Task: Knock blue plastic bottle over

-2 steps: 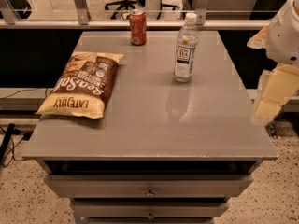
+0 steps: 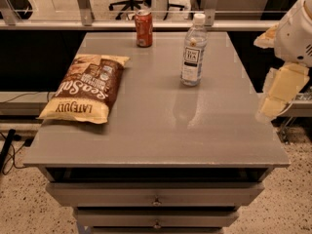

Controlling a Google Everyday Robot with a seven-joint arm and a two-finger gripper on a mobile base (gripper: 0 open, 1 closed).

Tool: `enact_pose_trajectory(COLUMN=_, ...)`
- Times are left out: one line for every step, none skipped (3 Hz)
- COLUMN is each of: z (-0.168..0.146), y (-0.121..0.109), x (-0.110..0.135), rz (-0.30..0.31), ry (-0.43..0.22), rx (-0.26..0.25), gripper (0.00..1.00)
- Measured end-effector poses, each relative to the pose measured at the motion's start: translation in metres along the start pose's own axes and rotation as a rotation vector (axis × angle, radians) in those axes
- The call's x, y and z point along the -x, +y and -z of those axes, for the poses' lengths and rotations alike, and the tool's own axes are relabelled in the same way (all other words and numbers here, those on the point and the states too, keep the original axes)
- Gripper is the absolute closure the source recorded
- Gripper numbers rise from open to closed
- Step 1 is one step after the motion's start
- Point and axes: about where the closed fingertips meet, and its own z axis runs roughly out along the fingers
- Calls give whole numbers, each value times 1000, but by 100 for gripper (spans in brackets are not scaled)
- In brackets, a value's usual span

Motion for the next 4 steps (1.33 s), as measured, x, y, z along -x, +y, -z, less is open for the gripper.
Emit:
enact_pose_trajectory(z=-26, y=-32, x=7, rz=-26, ry=-113, rx=-21, gripper=0)
enact_pose_trajectory(z=-50, y=-57, x=24, rz=-48, ry=-248, rx=-41, gripper=0)
enact_pose_trajectory(z=-73, y=-76, x=50, rz=-51, ry=-384, rx=-64, gripper=0)
enact_pose_trajectory(z=-90, y=-98, x=73, rz=-78, ry=-509, rx=-73, gripper=0)
